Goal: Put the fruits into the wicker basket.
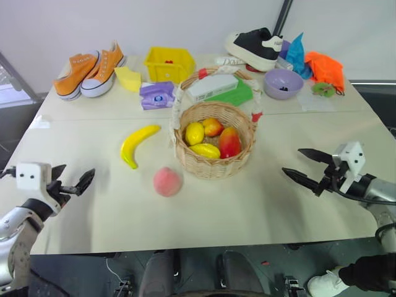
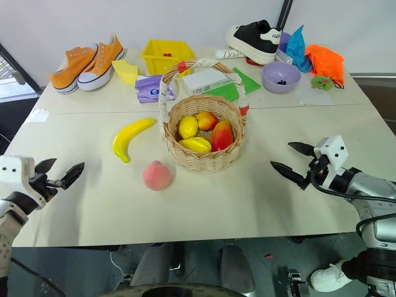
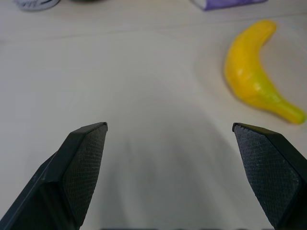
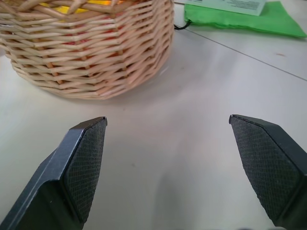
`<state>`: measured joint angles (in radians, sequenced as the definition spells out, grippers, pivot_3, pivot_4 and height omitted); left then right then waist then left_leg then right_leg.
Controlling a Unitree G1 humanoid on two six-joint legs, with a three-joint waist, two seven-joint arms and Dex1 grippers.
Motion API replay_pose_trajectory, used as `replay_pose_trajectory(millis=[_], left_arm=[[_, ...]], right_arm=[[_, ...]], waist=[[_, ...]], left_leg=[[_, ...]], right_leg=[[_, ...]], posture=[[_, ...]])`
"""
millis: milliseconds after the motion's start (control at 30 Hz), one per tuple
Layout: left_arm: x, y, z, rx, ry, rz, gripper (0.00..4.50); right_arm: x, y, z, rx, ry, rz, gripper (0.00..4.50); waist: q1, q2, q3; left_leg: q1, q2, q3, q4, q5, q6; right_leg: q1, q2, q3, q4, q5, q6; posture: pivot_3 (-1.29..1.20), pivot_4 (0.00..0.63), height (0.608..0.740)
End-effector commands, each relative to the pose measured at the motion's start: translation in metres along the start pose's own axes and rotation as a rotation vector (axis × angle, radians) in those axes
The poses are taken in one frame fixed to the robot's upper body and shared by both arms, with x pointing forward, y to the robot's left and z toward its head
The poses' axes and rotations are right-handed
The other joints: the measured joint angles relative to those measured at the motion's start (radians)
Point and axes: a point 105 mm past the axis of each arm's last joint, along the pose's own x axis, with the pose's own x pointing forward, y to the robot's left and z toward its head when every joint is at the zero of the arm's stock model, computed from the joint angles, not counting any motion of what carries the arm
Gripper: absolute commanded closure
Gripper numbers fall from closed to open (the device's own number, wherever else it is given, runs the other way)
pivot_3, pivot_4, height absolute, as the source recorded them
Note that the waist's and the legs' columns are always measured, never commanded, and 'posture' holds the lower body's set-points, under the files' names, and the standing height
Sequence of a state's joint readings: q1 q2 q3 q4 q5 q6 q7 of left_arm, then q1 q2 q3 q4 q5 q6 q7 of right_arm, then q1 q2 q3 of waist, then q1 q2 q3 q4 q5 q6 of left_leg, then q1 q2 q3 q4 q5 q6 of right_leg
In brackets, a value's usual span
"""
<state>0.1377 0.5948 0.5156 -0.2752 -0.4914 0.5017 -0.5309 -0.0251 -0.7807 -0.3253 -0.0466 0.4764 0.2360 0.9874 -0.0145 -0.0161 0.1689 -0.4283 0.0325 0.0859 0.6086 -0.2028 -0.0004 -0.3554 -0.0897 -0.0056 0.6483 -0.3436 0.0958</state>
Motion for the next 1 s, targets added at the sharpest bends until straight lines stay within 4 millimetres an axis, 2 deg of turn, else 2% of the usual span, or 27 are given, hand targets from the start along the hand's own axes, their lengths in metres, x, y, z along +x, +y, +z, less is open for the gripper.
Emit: replay_pose_trajectory(millis=[33,333,433,500,700,1000], left_arm=[[0.013,-0.010,0.017,0.056,-0.011,-0.042,0.00],[0.070,-0.033,0.038,0.172,0.091,-0.068,0.00],[0.091,-0.047,0.049,0.155,0.101,-0.096,0.00],[0.100,-0.049,0.051,0.168,0.126,-0.091,0.00],[0.118,-0.051,0.037,0.174,0.236,-0.101,0.00],[0.131,-0.052,0.026,0.191,0.287,-0.097,0.00]], right_arm=[[0.001,0.011,0.024,-0.059,-0.063,0.043,0.21],[0.003,0.075,0.066,-0.136,-0.101,0.306,0.21],[0.006,0.101,0.082,-0.168,-0.135,0.412,0.21],[0.009,0.113,0.088,-0.177,-0.157,0.455,0.21],[0.019,0.126,0.093,-0.168,-0.186,0.484,0.21],[0.028,0.149,0.110,-0.200,-0.268,0.565,0.21]], waist=[[0.001,0.000,0.000],[0.002,0.000,0.000],[0.004,-0.001,0.000],[0.003,-0.002,0.000],[0.003,-0.002,0.001],[0.004,-0.003,0.001]], left_leg=[[0.000,0.000,0.000,0.000,0.000,0.000],[0.000,0.000,0.000,0.002,0.002,0.003],[-0.001,0.000,0.000,0.003,0.002,0.003],[-0.001,0.000,0.000,0.003,0.002,0.003],[-0.001,0.000,0.000,0.003,0.002,0.004],[-0.001,0.000,-0.001,0.005,0.002,0.004]], right_leg=[[0.000,0.000,0.000,0.000,0.000,0.000],[0.001,0.001,-0.001,0.001,0.002,0.003],[0.001,0.001,-0.001,0.002,0.002,0.004],[0.001,0.002,-0.001,0.002,0.003,0.005],[0.000,0.002,-0.001,0.003,0.004,0.007],[0.000,0.003,-0.001,0.004,0.004,0.008]], posture=[[0.00,0.150,0.733],[0.00,0.150,0.733],[0.00,0.150,0.733],[0.00,0.150,0.733],[0.00,0.150,0.733],[0.00,0.150,0.733]])
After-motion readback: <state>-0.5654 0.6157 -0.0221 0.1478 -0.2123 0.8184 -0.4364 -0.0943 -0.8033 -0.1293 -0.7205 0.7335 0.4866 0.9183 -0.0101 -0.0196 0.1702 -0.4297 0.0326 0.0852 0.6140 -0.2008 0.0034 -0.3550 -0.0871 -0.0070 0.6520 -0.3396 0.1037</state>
